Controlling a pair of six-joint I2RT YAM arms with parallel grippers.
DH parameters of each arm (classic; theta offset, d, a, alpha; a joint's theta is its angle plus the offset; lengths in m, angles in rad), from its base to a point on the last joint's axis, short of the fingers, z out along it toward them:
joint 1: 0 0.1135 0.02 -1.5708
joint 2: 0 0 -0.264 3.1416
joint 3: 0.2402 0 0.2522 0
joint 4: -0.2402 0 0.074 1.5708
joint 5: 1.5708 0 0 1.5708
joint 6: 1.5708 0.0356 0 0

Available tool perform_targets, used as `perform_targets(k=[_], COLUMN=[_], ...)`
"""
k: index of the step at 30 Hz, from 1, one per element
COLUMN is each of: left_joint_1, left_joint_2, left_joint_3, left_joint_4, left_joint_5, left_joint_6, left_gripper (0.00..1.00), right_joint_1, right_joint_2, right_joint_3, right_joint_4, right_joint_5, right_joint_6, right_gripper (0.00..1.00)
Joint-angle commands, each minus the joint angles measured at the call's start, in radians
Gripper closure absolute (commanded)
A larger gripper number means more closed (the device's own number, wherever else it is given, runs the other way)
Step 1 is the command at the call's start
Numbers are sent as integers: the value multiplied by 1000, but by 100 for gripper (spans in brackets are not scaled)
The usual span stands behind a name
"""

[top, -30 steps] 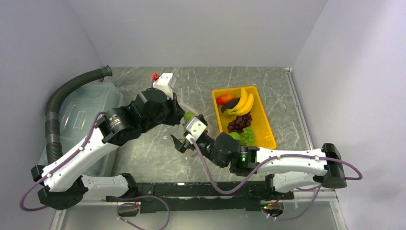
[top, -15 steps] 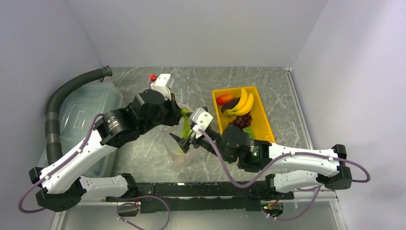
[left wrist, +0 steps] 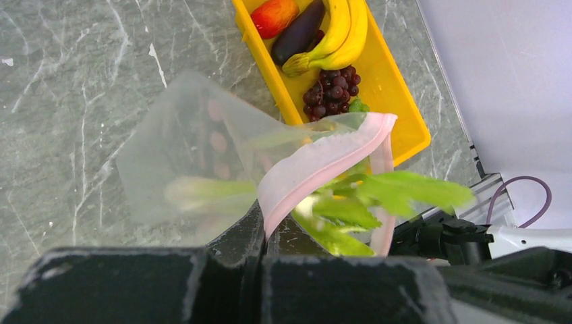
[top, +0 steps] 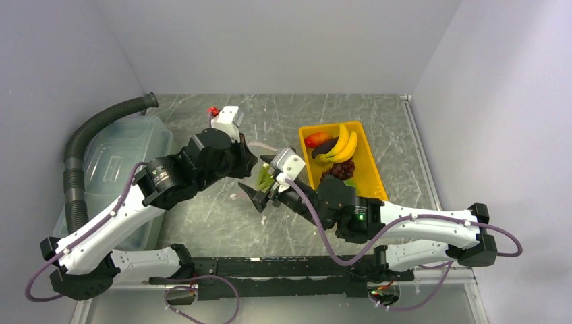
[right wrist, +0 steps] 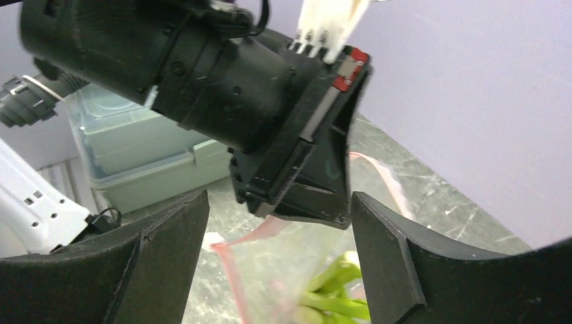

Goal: Place the food in the zip-top bag and seal the zipper
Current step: Place the fake vegetable in the zipper food storage bag, then adjust the zipper food storage bag at the center of the board.

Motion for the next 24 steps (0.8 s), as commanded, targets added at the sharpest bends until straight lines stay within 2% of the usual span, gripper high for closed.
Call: perform_targets(k=[1,10,16,18,22,24], left_joint_1=[3,3,3,2,2,3], left_joint_2=[-44,-59,-65,-67,-73,-73], left_joint_3=[-17,-40,-48,-51,-62,-63], left_joint_4=[58,53,53,56,70,71], left_joint_5=[-32,-32,-28,-28,-29,-26], left_joint_6=[6,3,3,7,15,17], left_gripper=[100,100,100,100,100,100], right_joint_1=[4,4,-14,-40,-85,-106], right_joint_2=[-38,-104,-121,-115,-104,-103], right_joint_3=[13,26,71,98,129,137], right_joint_4=[-5,-143,-307,-382,-475,-507], right_joint_5=[124,254,366,365,316,306], right_joint_6=[10,92,185,244,331,363], right_gripper=[20,23,28,32,49,52])
